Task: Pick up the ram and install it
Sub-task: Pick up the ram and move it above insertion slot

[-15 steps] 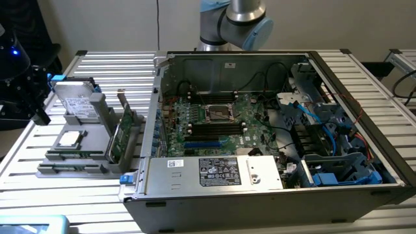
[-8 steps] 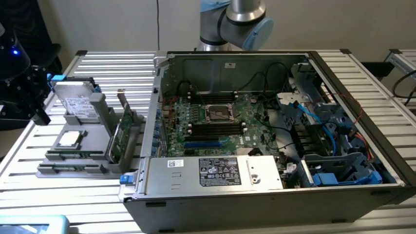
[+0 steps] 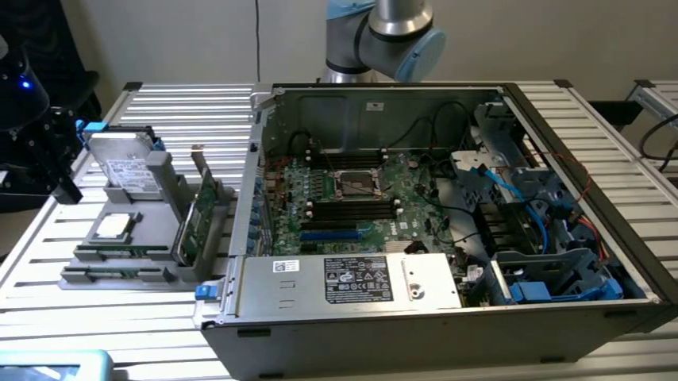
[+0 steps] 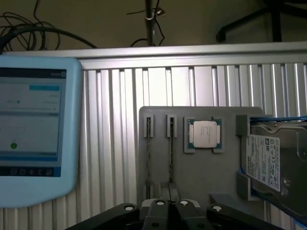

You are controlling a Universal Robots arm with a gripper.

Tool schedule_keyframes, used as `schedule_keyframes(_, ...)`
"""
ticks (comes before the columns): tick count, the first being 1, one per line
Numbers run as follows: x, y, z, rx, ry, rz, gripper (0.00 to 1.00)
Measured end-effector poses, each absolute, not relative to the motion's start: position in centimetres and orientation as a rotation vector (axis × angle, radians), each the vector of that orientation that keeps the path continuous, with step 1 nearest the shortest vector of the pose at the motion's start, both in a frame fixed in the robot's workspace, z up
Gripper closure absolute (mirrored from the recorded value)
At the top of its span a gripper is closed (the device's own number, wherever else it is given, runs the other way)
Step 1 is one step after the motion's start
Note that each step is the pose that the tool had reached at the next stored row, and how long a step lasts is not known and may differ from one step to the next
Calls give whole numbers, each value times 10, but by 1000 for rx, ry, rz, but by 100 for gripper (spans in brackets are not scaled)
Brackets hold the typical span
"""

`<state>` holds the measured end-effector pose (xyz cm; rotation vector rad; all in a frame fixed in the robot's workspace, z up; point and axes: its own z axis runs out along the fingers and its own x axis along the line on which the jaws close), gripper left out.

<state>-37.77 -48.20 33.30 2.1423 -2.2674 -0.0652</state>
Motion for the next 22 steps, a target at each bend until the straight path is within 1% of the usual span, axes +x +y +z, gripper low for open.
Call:
schedule_keyframes(1, -378, -482, 333, 2143, -2267, -65, 88)
schedule_keyframes(2, -378, -482, 333, 2144, -2266, -65, 82)
schedule_keyframes(3, -378, -482, 333, 2145, -2265, -65, 82)
schedule_keyframes(5, -378, -482, 333, 2146, -2264, -65, 70)
schedule_keyframes(6, -378, -482, 333, 2146, -2264, -65, 70)
schedule_keyframes(7, -378, -482, 332, 2146, -2264, -65, 64)
schedule_keyframes(22, -375, -488, 305, 2149, -2261, -65, 64)
